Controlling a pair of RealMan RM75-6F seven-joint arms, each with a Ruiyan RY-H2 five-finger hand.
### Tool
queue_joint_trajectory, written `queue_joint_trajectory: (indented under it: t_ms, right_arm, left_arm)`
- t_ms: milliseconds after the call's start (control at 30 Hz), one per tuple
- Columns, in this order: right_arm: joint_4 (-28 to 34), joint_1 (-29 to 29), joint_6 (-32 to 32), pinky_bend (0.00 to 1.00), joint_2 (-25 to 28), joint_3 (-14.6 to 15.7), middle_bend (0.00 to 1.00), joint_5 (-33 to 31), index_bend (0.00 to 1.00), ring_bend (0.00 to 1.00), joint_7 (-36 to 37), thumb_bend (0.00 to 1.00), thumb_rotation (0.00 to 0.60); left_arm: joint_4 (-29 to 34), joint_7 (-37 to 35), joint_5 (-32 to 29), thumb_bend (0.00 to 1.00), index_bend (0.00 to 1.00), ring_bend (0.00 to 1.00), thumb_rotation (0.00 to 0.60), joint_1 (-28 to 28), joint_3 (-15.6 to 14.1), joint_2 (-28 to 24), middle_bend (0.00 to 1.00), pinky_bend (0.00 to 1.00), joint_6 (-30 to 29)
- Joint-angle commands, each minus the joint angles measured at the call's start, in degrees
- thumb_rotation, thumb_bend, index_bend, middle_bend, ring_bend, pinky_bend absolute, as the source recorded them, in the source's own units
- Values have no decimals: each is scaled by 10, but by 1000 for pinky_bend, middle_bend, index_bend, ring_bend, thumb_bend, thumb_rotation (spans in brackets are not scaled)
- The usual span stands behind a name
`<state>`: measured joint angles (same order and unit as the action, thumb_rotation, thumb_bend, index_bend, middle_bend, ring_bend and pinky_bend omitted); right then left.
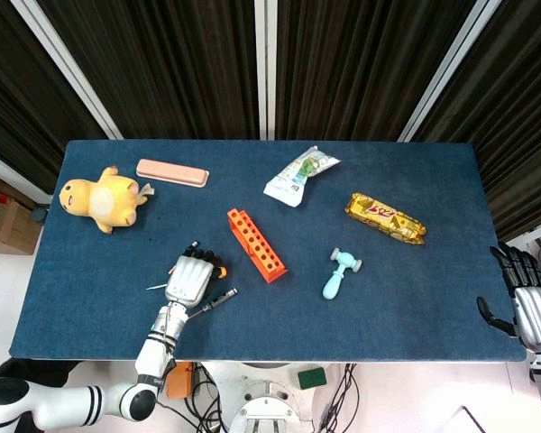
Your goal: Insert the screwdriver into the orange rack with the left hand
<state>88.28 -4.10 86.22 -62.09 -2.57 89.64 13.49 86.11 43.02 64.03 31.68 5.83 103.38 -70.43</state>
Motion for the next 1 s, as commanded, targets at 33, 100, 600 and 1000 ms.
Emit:
queue_joint_trajectory:
  t_ms: [33,100,600,1000]
  right_arm:
    - [0,0,0,0,0,0,0,0,0,0,0,389,600]
    - [0,-1,1,0,-1,0,0,1,0,0,0,390,600]
    - [-2,-1,2,0,-2,1,0,2,0,0,-1,390,600]
    - [-4,-1,2,0,-3,-1,0,0,0,0,2,390,600]
  left_arm:
    - [0,-4,-1,316,392,313,600,0,1,0,342,254,2]
    - [0,-3,-2,315,392,313,600,-1,1,-1,344,270,2]
    - [5,-15,15,322,508,444,600,-4,5,0,510,373,-12]
    - [73,-102,73,330,562,496,600,-21,16,-50,564,401,-43]
